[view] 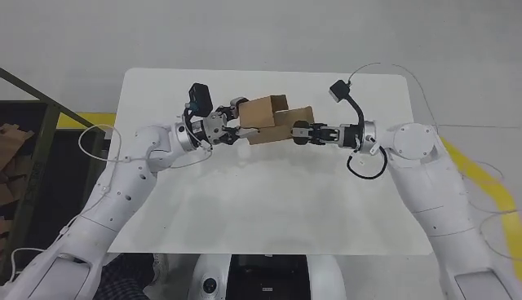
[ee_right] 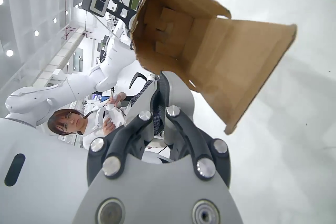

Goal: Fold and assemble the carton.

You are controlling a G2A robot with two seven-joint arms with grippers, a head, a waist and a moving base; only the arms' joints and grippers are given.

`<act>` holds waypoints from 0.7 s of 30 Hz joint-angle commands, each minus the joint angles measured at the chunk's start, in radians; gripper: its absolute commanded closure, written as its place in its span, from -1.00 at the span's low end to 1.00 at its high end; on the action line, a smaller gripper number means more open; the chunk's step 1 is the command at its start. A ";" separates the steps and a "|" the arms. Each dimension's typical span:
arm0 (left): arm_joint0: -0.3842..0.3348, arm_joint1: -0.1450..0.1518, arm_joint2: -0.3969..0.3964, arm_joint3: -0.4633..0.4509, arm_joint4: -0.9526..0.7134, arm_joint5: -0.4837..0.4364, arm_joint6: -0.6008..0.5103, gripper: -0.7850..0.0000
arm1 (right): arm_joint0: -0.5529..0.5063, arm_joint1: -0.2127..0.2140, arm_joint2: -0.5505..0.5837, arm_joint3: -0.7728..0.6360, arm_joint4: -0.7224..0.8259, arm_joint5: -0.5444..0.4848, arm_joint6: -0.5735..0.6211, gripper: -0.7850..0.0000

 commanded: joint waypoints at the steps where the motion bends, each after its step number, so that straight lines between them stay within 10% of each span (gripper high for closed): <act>1: 0.000 -0.002 0.002 -0.003 -0.002 -0.007 -0.007 0.18 | 0.008 -0.002 -0.015 0.004 -0.003 -0.004 0.003 1.00; 21: 0.016 -0.017 0.008 -0.015 0.017 -0.034 -0.028 0.18 | 0.052 0.012 0.032 0.074 -0.035 -0.033 -0.073 1.00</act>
